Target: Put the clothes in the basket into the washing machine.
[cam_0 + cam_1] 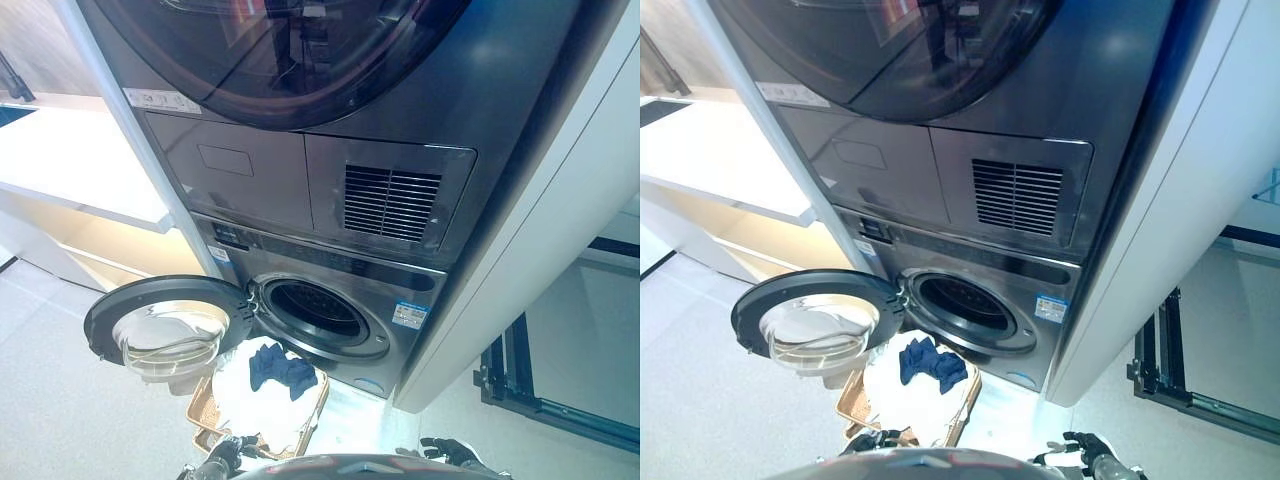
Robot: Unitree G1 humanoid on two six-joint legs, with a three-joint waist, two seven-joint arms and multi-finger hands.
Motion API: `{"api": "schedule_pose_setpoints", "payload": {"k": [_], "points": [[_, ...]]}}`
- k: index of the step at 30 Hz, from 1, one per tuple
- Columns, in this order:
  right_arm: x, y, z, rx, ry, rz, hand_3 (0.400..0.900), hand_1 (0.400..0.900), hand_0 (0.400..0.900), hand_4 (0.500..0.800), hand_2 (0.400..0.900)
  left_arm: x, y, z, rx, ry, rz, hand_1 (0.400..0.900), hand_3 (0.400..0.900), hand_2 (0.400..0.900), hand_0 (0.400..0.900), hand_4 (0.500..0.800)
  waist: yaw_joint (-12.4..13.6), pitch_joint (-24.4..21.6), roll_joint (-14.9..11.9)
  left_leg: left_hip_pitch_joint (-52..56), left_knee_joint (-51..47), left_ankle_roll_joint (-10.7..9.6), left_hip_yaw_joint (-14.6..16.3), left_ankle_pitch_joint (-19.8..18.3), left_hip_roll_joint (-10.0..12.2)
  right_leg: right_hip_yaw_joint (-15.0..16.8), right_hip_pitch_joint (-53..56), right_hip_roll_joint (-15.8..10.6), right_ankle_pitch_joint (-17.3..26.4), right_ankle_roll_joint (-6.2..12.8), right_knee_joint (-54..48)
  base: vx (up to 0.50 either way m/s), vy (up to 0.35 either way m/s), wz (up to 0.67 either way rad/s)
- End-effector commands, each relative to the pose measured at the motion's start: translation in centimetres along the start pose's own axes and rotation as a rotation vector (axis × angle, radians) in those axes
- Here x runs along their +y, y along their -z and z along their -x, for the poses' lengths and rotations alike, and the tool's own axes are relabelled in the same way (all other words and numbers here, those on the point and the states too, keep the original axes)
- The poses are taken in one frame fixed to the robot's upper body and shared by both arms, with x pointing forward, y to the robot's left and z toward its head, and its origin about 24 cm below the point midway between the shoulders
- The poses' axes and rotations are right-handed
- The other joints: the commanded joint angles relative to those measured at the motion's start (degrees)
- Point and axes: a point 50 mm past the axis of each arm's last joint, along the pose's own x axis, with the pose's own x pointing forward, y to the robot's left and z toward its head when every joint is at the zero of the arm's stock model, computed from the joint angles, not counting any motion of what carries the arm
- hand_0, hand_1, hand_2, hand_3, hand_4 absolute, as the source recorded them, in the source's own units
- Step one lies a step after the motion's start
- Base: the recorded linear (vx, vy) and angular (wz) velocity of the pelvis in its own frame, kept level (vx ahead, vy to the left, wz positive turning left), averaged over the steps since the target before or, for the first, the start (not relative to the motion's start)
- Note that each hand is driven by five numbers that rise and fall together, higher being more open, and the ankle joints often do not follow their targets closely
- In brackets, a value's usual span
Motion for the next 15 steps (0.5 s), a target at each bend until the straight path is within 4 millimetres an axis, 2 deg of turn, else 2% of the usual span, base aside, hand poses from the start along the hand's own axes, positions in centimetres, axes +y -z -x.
{"api": "schedule_pose_setpoints", "payload": {"k": [1,2,3,4,5,7,10,12,14,15], "points": [[-2.7,-4.7,-0.5,-0.129,0.080,-0.020,0.900,0.900,0.900,0.800,0.900,6.9,-10.5,0.0,-0.342,-0.205,-0.322,0.900,0.900,0.900,0.900,0.800,-1.5,2.6,-3.4,-2.9,0.0,1.6,0.1,-1.1,-3.3,2.6,0.2,-0.3,0.6,3.46,0.7,-0.06,-0.009,-0.05],[-3.3,-5.1,-0.4,-0.142,0.096,-0.027,0.900,0.900,0.900,0.800,0.900,7.3,-12.6,0.4,-0.412,-0.220,-0.444,0.900,0.900,0.900,0.900,0.800,-1.6,3.1,-3.5,-3.7,0.0,1.5,0.2,-0.9,-3.2,2.7,-0.7,-0.2,0.8,3.54,0.8,-0.07,-0.015,-0.09],[-3.0,-5.9,-0.5,-0.160,0.097,-0.019,0.900,0.900,0.900,0.800,0.900,6.0,-12.8,0.0,-0.412,-0.218,-0.566,0.900,0.900,0.900,0.900,0.800,-2.1,3.6,-3.7,-4.2,0.0,1.5,0.4,-0.8,-3.1,2.9,-1.6,-0.1,1.0,3.52,0.9,-0.12,-0.011,-0.10],[-3.2,-6.4,-0.5,-0.184,0.132,-0.027,0.900,0.900,0.900,0.800,0.900,5.8,-11.9,0.1,-0.423,-0.241,-0.676,0.900,0.900,0.900,0.900,0.800,-1.9,4.9,-3.6,-5.4,0.0,1.6,0.3,-0.5,-3.2,3.1,-2.8,-0.1,1.2,3.62,1.1,-0.14,-0.005,-0.11],[-3.0,-5.9,-0.5,-0.188,0.150,-0.036,0.900,0.900,0.900,0.800,0.900,6.2,-11.1,0.2,-0.414,-0.293,-0.720,0.900,0.900,0.900,0.900,0.800,-1.9,5.4,-3.6,-6.4,0.0,1.7,0.2,-0.3,-3.3,3.2,-4.1,-0.1,1.3,3.66,1.5,-0.13,0.004,-0.07],[-2.9,-5.6,-0.4,-0.187,0.160,-0.066,0.900,0.900,0.900,0.800,0.900,6.8,-11.5,0.4,-0.432,-0.322,-0.770,0.900,0.900,0.900,0.900,0.800,-2.3,6.1,-3.4,-7.6,0.0,1.8,0.3,0.0,-3.4,3.3,-5.5,-0.1,1.5,3.69,1.9,-0.04,0.009,-0.07],[-4.2,-6.4,-0.4,-0.196,0.212,-0.125,0.900,0.900,0.900,0.800,0.900,7.6,-13.7,0.7,-0.484,-0.357,-0.851,0.900,0.900,0.900,0.900,0.800,-2.8,7.8,-3.2,-9.3,0.0,1.8,0.6,0.4,-3.4,3.5,-7.6,-0.3,1.7,3.67,2.5,-0.05,0.019,-0.09],[-6.0,-7.0,-0.1,-0.211,0.275,-0.181,0.900,0.900,0.900,0.800,0.900,8.3,-16.0,1.2,-0.536,-0.390,-0.926,0.900,0.900,0.900,0.900,0.800,-3.3,9.6,-2.9,-10.6,0.0,2.0,0.8,0.7,-3.5,3.9,-9.5,-0.4,1.6,3.62,3.5,-0.08,0.026,-0.11],[-7.2,-7.6,0.1,-0.224,0.314,-0.218,0.900,0.900,0.900,0.800,0.900,8.6,-17.1,1.3,-0.529,-0.405,-0.930,0.900,0.900,0.900,0.900,0.800,-3.7,11.1,-2.8,-11.6,0.1,2.1,1.4,1.1,-3.6,4.2,-10.9,-0.5,1.7,3.51,4.2,-0.08,0.033,-0.12],[-8.0,-7.9,0.3,-0.239,0.343,-0.237,0.900,0.900,0.900,0.800,0.900,9.0,-18.3,1.6,-0.561,-0.436,-0.940,0.900,0.900,0.900,0.900,0.800,-3.8,12.2,-2.8,-12.5,0.7,2.2,1.5,1.2,-3.8,4.3,-11.9,-0.6,1.8,3.49,4.7,-0.10,0.028,-0.09]]}}
